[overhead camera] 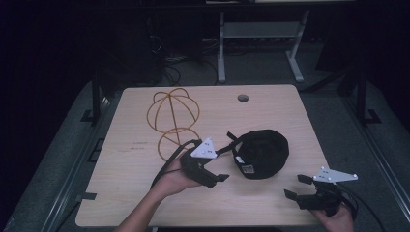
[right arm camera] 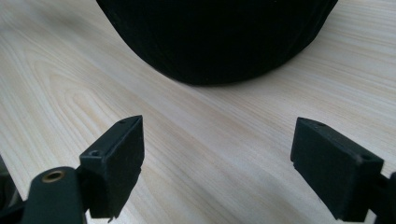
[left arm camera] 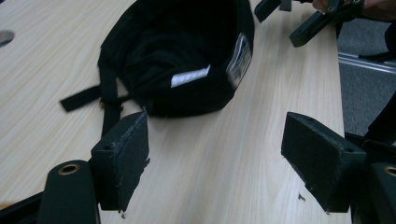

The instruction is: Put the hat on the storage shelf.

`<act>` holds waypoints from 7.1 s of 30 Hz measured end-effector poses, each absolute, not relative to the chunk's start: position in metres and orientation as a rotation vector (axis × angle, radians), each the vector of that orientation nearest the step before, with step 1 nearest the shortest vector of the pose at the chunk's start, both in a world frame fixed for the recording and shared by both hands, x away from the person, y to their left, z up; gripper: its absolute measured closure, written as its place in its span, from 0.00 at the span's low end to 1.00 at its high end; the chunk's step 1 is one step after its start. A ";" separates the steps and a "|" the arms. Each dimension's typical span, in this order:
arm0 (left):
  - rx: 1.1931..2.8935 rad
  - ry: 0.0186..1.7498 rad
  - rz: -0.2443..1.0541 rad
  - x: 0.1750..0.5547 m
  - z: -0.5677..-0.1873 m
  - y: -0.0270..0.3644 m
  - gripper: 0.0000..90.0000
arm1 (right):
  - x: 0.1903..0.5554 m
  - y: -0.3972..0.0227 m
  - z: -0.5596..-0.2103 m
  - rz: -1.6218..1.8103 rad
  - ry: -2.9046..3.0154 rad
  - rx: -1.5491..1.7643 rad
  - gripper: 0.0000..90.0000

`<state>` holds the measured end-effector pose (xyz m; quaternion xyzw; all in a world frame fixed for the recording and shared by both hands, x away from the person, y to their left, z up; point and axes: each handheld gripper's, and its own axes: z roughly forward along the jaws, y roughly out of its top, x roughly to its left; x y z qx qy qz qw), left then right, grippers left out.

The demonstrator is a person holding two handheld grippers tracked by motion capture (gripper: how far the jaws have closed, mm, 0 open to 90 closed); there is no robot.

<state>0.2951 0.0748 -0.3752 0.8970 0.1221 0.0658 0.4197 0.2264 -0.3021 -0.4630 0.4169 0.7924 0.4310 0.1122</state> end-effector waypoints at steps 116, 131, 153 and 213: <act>2.134 -0.063 -0.176 0.313 -0.314 -0.008 0.90 | 0.247 -0.282 -0.427 1.884 2.056 0.923 0.98; 2.214 -0.003 -0.020 0.309 -0.318 0.012 0.76 | 0.242 -0.285 -0.408 1.771 2.065 0.929 0.98; 2.189 0.089 0.148 0.291 -0.326 0.074 0.55 | 0.254 -0.300 -0.371 1.652 2.100 0.983 0.99; 2.214 0.187 0.285 0.262 -0.416 0.111 0.42 | 0.323 -0.202 -0.248 1.594 2.241 0.721 0.99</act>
